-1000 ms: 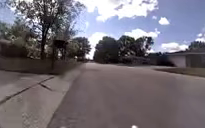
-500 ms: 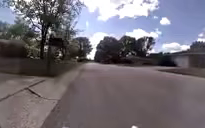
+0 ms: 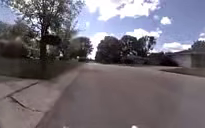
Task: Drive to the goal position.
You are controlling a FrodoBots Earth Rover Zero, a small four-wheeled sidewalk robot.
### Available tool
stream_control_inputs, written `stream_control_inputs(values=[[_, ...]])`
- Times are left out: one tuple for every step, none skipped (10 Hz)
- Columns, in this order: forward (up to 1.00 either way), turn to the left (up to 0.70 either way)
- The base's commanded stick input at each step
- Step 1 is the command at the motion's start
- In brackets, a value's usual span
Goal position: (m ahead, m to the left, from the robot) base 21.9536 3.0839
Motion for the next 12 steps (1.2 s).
stream_control_inputs(values=[[0.85, 0.00], [0.85, 0.00], [0.85, 0.00], [0.85, 0.00], [0.85, 0.00], [0.85, 0.00], [0.85, 0.00], [0.85, 0.00], [0.85, 0.00], [0.85, 0.00], [0.85, 0.00], [0.85, 0.10]])
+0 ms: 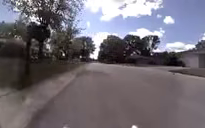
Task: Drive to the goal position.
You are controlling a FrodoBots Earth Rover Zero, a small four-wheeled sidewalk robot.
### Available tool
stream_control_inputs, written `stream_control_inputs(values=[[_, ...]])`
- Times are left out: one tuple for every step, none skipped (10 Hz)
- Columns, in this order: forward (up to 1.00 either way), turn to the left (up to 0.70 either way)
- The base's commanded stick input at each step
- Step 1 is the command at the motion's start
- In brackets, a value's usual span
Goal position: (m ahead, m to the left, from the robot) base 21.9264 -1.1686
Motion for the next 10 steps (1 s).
stream_control_inputs(values=[[0.85, 0.26], [0.85, 0.22], [0.85, 0.01], [0.85, 0.00], [0.85, 0.00], [0.85, 0.00], [0.85, 0.00], [0.85, 0.00], [0.85, 0.00], [0.85, 0.00]])
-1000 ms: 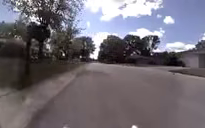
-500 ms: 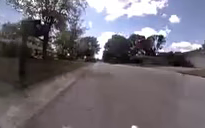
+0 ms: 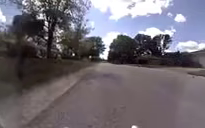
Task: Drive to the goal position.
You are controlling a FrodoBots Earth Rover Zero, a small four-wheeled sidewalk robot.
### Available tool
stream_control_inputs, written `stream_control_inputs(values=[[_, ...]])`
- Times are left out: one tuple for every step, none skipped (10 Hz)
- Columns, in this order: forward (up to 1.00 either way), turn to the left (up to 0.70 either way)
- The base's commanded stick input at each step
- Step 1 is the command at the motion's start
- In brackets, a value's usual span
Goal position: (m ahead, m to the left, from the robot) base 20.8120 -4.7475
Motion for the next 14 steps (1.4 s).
stream_control_inputs(values=[[0.85, 0.00], [0.85, 0.00], [0.85, 0.00], [0.85, 0.00], [0.85, 0.00], [0.85, 0.00], [0.85, 0.00], [0.85, 0.00], [0.85, 0.00], [0.85, 0.00], [0.85, 0.00], [0.85, 0.00], [0.85, 0.00], [0.85, 0.00]])
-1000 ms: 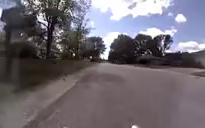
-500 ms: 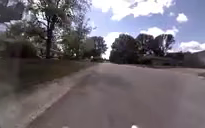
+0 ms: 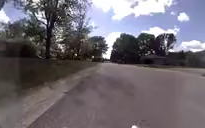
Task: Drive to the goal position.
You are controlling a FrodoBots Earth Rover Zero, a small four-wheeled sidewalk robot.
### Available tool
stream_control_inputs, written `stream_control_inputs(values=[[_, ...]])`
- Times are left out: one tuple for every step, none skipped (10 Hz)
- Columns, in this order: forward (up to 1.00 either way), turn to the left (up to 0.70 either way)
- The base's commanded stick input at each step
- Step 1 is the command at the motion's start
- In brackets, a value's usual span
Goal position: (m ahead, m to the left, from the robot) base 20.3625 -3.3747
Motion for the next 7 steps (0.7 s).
stream_control_inputs(values=[[0.85, 0.00], [0.85, 0.00], [0.85, 0.00], [0.85, 0.00], [0.85, 0.00], [0.85, 0.00], [0.85, 0.00]])
